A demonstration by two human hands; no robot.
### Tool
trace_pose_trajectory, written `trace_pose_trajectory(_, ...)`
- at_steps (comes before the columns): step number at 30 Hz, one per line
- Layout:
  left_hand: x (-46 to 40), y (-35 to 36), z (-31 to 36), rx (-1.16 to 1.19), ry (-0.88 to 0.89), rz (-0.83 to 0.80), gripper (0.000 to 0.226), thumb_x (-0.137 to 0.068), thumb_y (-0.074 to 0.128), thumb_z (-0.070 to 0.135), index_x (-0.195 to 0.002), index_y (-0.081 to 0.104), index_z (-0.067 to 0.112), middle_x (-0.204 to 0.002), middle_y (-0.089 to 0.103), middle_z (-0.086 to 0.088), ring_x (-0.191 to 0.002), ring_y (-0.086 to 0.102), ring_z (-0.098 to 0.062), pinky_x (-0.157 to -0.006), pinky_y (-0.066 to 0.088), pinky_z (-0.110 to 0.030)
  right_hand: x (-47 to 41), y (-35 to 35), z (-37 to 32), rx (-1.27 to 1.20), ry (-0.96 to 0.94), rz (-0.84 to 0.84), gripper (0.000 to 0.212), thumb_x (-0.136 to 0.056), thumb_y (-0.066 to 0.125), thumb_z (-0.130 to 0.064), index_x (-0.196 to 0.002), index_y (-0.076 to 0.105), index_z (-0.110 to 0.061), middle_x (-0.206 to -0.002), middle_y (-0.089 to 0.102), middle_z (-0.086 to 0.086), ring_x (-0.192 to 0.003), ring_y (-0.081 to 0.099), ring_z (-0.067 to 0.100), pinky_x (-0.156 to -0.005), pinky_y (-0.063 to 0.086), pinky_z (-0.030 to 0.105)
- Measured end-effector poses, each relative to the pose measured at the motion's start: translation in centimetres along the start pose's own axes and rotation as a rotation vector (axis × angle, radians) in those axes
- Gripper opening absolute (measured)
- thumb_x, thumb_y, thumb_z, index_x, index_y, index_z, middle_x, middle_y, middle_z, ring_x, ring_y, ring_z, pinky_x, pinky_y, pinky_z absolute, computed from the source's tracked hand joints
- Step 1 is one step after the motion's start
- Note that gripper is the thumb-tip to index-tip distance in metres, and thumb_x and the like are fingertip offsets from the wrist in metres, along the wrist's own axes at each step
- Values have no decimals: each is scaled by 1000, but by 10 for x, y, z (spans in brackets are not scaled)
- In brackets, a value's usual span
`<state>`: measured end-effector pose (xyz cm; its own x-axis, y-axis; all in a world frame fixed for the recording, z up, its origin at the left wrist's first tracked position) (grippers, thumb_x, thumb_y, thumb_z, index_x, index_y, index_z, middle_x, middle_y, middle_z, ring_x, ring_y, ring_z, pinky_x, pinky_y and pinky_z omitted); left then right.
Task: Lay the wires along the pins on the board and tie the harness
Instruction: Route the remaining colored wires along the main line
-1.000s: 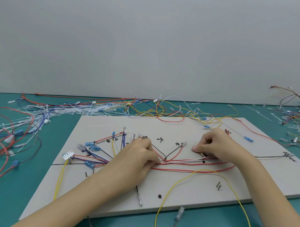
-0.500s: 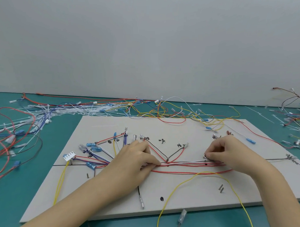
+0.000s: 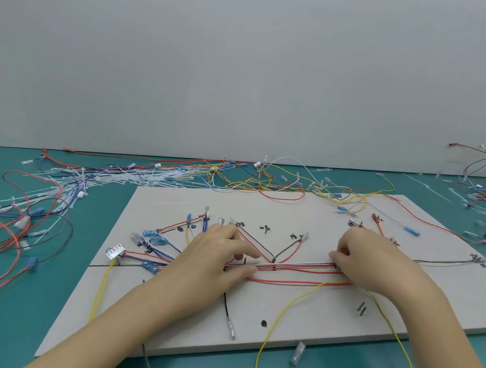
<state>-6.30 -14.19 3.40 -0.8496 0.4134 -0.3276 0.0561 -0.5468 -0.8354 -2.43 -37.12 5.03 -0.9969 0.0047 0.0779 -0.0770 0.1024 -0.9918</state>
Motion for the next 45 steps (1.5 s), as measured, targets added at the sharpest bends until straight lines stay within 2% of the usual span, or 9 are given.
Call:
trace_pose_trajectory(4,0,-19,-17,52,-84,34,13,-89,64,37,-100,72,38,-87,49,19,-94,44,2,-85,38,-25,0,-2,8,-168,42,7,28,-90,62,-26,-68,71,-12,-70,70,4,-68,60,16,-57,43,25)
trace_pose_trajectory(8,0,-44,-34,96,-145,77,17,-86,70,25,-86,73,42,-83,54,12,-86,51,-3,-74,37,-14,-1,3,14,-411,66,18,12,-87,67,-20,-75,70,-16,-63,69,1,-57,62,17,-65,56,34)
trace_pose_trajectory(17,9,-75,-70,132,-309,17,16,-80,76,25,-75,75,40,-77,67,11,-71,59,-4,-59,41,-9,-2,9,23,-597,-13,-47,7,-80,77,-13,-81,70,-10,-47,60,-2,-39,51,7,-41,44,24)
trace_pose_trajectory(22,14,-87,-82,145,-334,-61,14,-80,74,32,-78,74,46,-73,70,14,-63,60,-3,-57,45,-12,-5,8,22,-534,-25,-16,11,-76,81,-14,-73,70,-14,-50,62,0,-42,54,10,-43,43,24)
trace_pose_trajectory(26,27,-92,-104,175,-412,-220,10,-74,82,36,-79,76,42,-76,74,11,-70,67,-11,-68,53,-28,-8,6,19,-385,-61,56,15,-77,80,-22,-68,68,-21,-61,66,-1,-58,62,14,-57,47,26)
trace_pose_trajectory(29,44,-92,-117,197,-482,-395,27,-55,80,47,-80,77,38,-74,72,6,-61,61,-6,-63,50,-22,-6,11,21,-366,-75,81,15,-79,78,-25,-71,65,-23,-64,65,-3,-58,59,10,-55,39,26)
trace_pose_trajectory(37,63,-98,-154,149,-536,-538,45,-39,78,30,-82,73,42,-73,62,19,-62,59,-7,-61,50,-22,-4,20,27,-595,-80,84,7,-81,73,-24,-80,67,-24,-59,58,-2,-61,57,16,-63,44,31)
trace_pose_trajectory(41,68,-98,-163,172,-544,-541,39,-39,80,27,-76,72,38,-65,58,18,-58,55,-9,-57,46,-21,-5,20,28,-631,-76,136,5,-86,68,-31,-85,64,-28,-63,58,-2,-67,59,17,-60,42,29)
trace_pose_trajectory(45,65,-93,-161,135,-517,-535,31,-44,86,36,-70,70,36,-60,55,15,-51,51,-6,-54,42,-19,-6,18,28,-666,-90,174,6,-89,64,-28,-83,65,-28,-57,59,-4,-56,53,8,-55,37,27)
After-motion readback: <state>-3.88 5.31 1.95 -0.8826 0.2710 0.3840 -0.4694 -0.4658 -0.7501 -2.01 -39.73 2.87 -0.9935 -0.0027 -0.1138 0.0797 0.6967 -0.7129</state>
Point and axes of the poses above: each hand's wrist, its own x-axis away from the middle knuckle, its own y-axis out of the palm, z = x × y, the point moved 6 cm from there along -x, towards the middle knuckle
